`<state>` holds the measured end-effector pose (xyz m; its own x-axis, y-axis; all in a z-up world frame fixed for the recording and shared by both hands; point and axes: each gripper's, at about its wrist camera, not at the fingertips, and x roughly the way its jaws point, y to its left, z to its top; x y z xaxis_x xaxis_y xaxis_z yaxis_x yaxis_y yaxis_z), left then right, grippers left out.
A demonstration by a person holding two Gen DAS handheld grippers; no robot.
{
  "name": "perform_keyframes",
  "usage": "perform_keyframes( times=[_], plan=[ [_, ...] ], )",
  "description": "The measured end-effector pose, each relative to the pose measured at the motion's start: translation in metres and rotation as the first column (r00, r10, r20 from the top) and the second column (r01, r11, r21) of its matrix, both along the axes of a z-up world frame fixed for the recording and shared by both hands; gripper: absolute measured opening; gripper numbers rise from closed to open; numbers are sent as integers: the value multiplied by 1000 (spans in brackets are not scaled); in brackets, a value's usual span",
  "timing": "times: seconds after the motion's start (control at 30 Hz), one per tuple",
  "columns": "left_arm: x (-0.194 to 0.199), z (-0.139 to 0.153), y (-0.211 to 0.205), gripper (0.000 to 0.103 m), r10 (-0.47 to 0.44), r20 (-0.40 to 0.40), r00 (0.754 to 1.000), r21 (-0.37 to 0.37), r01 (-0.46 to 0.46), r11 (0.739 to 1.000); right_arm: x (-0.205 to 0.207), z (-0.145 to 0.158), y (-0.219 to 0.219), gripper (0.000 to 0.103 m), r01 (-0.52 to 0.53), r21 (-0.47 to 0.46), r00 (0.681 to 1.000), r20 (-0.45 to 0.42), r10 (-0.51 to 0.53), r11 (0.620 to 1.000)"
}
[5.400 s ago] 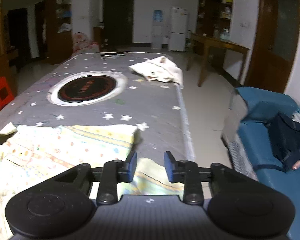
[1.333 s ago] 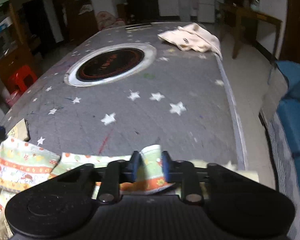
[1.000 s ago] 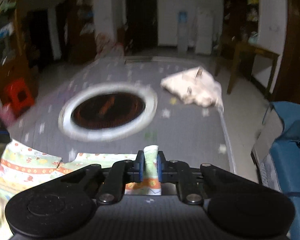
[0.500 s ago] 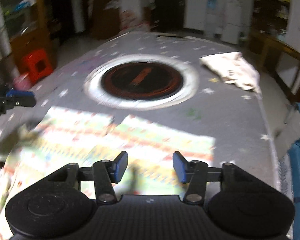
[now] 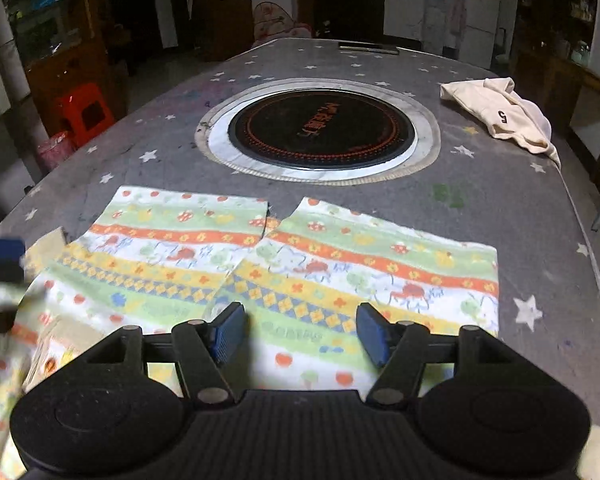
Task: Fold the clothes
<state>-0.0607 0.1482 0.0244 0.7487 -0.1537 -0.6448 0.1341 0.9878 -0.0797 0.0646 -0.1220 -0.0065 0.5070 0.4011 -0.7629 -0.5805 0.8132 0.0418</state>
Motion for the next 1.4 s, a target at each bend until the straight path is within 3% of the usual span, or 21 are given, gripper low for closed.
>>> perform_keyframes(
  times=[0.07,0.13,0.4,0.47,0.53,0.63,0.77,0.93,1.13,1.27,1.4],
  plan=[
    [-2,-6,9,30,38,-24,999,14,-37,999,-9,2,-7,65,-8,4,1000,-8,8,1000],
    [-2,-14,12,40,52,-50,997,24,-51,998,-19,5,-14,66,-16,8,1000,-16,16,1000],
    [2,-34,0,50,32,-60,998,97,-26,995,-75,9,-43,74,-93,-69,996,-6,93,993],
    [4,-36,-3,43,23,-49,999,115,-17,993,-83,10,-50,76,-102,-72,995,-19,101,992],
    [5,-36,-6,15,14,-35,999,144,-9,990,-89,9,-54,78,-106,-71,994,-33,104,992],
    [6,-37,-7,5,15,-25,1000,177,-10,984,-94,4,-55,80,-106,-74,993,-49,103,992],
    [5,-38,-5,4,42,-16,999,217,-38,975,-94,0,-50,88,-104,-64,994,-38,102,992],
    [3,-39,2,2,95,-3,995,272,-91,958,-93,-3,-44,89,-102,-49,995,-21,101,994],
    [9,-39,16,2,143,-7,990,286,-135,949,-89,-5,-33,90,-97,-34,995,-1,97,995],
    [14,-33,28,2,184,-50,982,201,-171,965,-82,-6,-24,90,-83,-32,997,4,83,996],
    [14,-26,32,12,201,-100,975,85,-193,978,-77,-7,-19,90,-70,-31,997,6,71,997]
  ],
)
